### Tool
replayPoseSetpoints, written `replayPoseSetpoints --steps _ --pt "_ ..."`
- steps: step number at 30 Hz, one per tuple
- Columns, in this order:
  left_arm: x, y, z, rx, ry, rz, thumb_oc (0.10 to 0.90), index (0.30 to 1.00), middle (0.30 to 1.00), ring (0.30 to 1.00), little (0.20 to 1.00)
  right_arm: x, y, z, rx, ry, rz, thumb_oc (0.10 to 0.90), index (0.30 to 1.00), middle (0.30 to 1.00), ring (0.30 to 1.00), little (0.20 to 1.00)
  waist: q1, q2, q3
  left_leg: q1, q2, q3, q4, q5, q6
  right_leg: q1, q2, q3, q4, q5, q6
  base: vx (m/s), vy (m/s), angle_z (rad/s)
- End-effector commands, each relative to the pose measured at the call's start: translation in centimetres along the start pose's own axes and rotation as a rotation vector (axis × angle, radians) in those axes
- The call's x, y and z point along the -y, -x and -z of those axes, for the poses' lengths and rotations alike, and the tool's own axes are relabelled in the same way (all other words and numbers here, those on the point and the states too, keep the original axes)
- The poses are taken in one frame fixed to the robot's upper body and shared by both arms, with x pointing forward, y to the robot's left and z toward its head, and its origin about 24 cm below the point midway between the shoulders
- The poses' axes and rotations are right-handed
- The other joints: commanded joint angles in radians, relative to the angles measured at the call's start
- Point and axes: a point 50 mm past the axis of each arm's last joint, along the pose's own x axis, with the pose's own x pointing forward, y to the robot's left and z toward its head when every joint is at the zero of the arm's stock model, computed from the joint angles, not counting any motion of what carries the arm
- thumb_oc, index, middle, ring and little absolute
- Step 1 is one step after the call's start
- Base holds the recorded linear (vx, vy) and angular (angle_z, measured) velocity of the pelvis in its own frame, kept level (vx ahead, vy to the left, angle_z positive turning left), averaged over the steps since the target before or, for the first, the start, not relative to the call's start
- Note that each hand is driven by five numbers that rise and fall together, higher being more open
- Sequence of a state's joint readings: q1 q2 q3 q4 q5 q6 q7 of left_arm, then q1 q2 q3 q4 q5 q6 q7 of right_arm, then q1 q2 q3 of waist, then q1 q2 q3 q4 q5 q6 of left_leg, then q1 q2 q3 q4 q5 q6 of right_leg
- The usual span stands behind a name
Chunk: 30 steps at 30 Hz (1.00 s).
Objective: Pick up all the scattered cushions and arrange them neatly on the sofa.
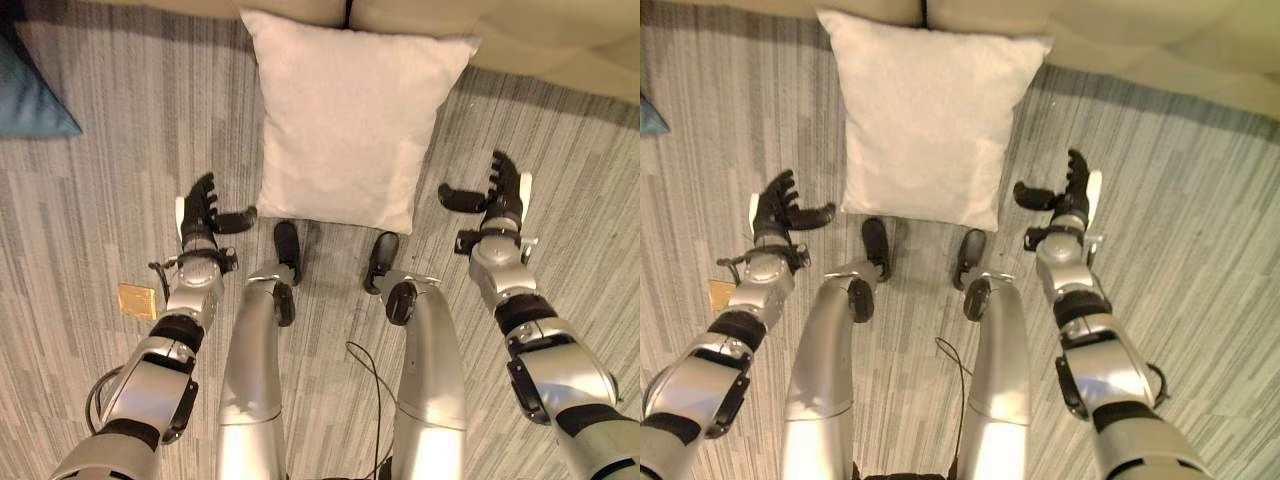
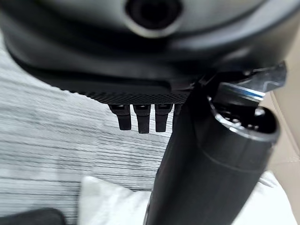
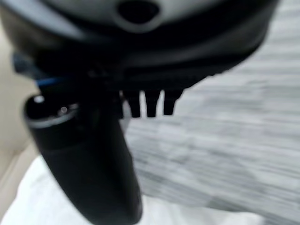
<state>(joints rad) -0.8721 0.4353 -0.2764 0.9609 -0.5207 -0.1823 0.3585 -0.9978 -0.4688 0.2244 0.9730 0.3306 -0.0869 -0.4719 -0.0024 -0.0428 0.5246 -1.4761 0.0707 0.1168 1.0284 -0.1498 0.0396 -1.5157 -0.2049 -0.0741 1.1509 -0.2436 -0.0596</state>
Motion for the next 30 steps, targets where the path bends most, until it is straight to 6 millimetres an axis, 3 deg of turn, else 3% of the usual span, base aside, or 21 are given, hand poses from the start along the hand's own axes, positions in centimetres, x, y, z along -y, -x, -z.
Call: replayPoseSetpoints --steps 1,3,8,10,13,16,17,18,19,25,30 --pt "-2.1 1.1 2.5 -0.021 0.008 -0.085 0.800 0.900 0.900 0.900 0.900 0.2 1.8 3.3 -0.014 0.021 0.008 0.800 0.900 0.900 0.900 0.900 -0.014 0.012 -0.148 -0.013 -0.039 -0.076 0.014 -0.104 -0.013 0.023 -0.019 0.025 -0.077 -0.045 0.061 0.12 -0.011 0.05" --pt "-0.7 0.5 0.5 0.028 0.005 -0.056 0.800 0.900 0.900 0.900 0.900 -1.1 1.5 1.6 0.022 0.010 -0.019 0.800 0.900 0.900 0.900 0.900 -0.016 0.012 -0.138 -0.081 -0.039 -0.087 0.090 -0.131 -0.005 -0.048 -0.022 0.041 0.003 -0.070 0.053 0.12 0.000 0.07" --pt "3.1 -0.5 -3.9 0.121 0.041 0.009 0.800 0.900 0.900 0.900 0.900 -5.2 1.5 -2.7 0.100 -0.054 -0.106 0.800 0.900 0.900 0.900 0.900 -0.012 0.015 -0.055 -0.094 -0.032 -0.102 0.156 -0.160 -0.006 -0.054 -0.025 0.044 0.063 -0.086 0.056 0.05 -0.005 0.00" --pt "3.8 -0.5 -4.7 0.141 0.049 0.025 0.800 0.900 0.900 0.900 0.900 -6.0 1.7 -3.6 0.121 -0.068 -0.127 0.800 0.900 0.900 0.900 0.900 -0.010 0.012 -0.038 -0.094 -0.031 -0.099 0.161 -0.162 -0.007 -0.054 -0.023 0.048 0.066 -0.081 0.059 0.00 0.000 -0.05" --pt "5.8 -0.4 -7.2 0.210 0.059 0.072 0.800 0.900 0.900 0.900 0.900 -8.8 2.9 -6.5 0.202 -0.117 -0.217 0.800 0.900 0.900 0.900 0.900 -0.010 0.006 -0.006 -0.094 -0.029 -0.094 0.160 -0.160 -0.010 -0.054 -0.020 0.052 0.064 -0.073 0.064 0.01 0.006 -0.03" --pt "8.8 0.2 -9.5 0.267 0.057 0.144 0.800 0.900 0.900 0.900 0.900 -12.4 5.4 -9.6 0.290 -0.201 -0.342 0.800 0.900 0.900 0.900 0.900 -0.013 0.004 -0.006 -0.094 -0.029 -0.094 0.154 -0.154 -0.010 -0.054 -0.012 0.051 0.052 -0.057 0.073 0.01 0.016 -0.05" --pt "9.5 0.5 -10.3 0.289 0.069 0.161 0.800 0.900 0.900 0.900 0.900 -13.0 6.1 -10.5 0.310 -0.242 -0.372 0.769 0.853 0.853 0.853 0.853 -0.015 0.003 -0.006 -0.094 -0.030 -0.095 0.155 -0.153 -0.010 -0.054 -0.010 0.053 0.051 -0.053 0.074 0.00 -0.002 -0.08" --pt "10.0 0.7 -10.7 0.298 0.087 0.173 0.565 0.547 0.547 0.547 0.547 -13.6 6.7 -11.2 0.324 -0.273 -0.394 0.400 0.300 0.300 0.300 0.300 -0.017 0.003 -0.005 -0.094 -0.030 -0.096 0.158 -0.152 -0.009 -0.054 -0.007 0.053 0.054 -0.051 0.074 0.00 0.034 -0.07" --pt "10.6 1.2 -11.6 0.331 0.135 0.193 0.400 0.300 0.300 0.300 0.300 -14.1 7.7 -12.5 0.364 -0.352 -0.432 0.400 0.300 0.300 0.300 0.300 -0.021 0.004 -0.005 -0.094 -0.029 -0.098 0.160 -0.149 -0.009 -0.054 -0.003 0.052 0.051 -0.043 0.078 0.00 0.050 -0.02" --pt "10.3 1.9 -13.0 0.398 0.226 0.203 0.400 0.300 0.300 0.300 0.300 -12.9 8.2 -14.1 0.455 -0.463 -0.434 0.400 0.300 0.300 0.300 0.300 -0.032 -0.003 -0.009 -0.094 -0.034 -0.094 0.146 -0.135 -0.012 -0.054 0.019 0.057 0.024 -0.010 0.085 -0.02 0.024 -0.06" --pt "9.8 2.4 -12.8 0.405 0.314 0.215 0.400 0.300 0.300 0.300 0.300 -11.4 8.1 -13.9 0.491 -0.506 -0.409 0.400 0.300 0.300 0.300 0.300 -0.040 0.009 -0.093 -0.094 -0.047 -0.085 0.047 -0.105 -0.018 -0.054 0.031 0.047 -0.072 0.018 0.091 -0.04 0.024 -0.08"
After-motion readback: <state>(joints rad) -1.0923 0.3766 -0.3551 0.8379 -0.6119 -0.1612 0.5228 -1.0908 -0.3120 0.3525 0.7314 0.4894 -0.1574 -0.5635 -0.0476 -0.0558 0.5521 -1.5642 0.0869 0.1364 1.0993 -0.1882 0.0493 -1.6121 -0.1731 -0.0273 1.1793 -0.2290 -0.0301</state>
